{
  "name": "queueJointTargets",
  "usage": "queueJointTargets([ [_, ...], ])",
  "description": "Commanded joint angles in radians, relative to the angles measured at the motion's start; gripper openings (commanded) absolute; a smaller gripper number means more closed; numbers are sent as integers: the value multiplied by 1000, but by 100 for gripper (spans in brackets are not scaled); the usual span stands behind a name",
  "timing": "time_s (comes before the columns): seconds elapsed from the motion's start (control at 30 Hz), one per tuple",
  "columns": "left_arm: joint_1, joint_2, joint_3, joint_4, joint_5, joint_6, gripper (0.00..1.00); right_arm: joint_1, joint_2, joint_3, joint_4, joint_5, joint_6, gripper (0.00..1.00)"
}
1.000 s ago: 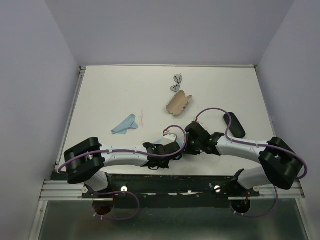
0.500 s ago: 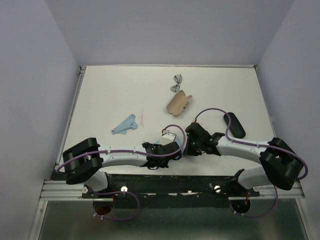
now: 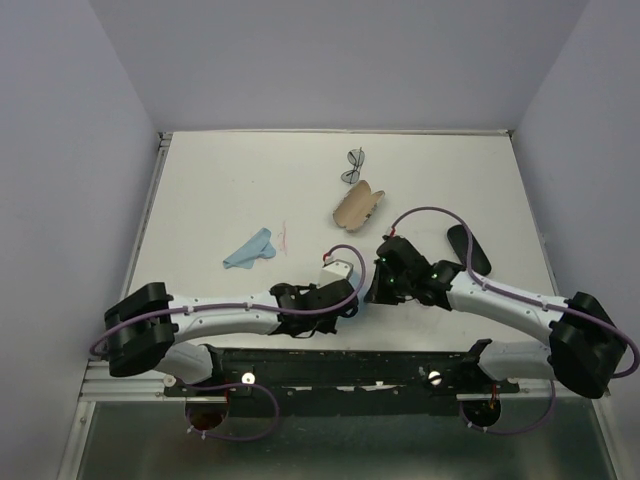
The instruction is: Organize the sunglasses
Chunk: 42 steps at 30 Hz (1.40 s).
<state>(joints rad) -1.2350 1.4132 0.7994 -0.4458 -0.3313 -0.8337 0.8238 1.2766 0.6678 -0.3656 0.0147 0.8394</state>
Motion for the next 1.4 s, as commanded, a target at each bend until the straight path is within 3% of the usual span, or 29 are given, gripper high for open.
queueJointTargets([
  [0.0,-17,-97,14,-14,90,65,0,6,-65,47,-90,-90,-25,1],
  [0.33,-26,-272,-5,-31,365,119,0,6,-207,113,-305,-182,-3,1],
  [0.53,-26,-280,-8,-21,399,110,0,6,-273,119,-351,-150,43,1],
  [0.83,14,-209,34,-96,158,24,0,5,-226,105,-265,25,66,1],
  [1.07,183,-106,49,-10,158,4,0,3,-125,110,-110,197,58,1],
  [1.37,310,-7,110,-44,95,41,0,-3,81,199,37,320,-16,1],
])
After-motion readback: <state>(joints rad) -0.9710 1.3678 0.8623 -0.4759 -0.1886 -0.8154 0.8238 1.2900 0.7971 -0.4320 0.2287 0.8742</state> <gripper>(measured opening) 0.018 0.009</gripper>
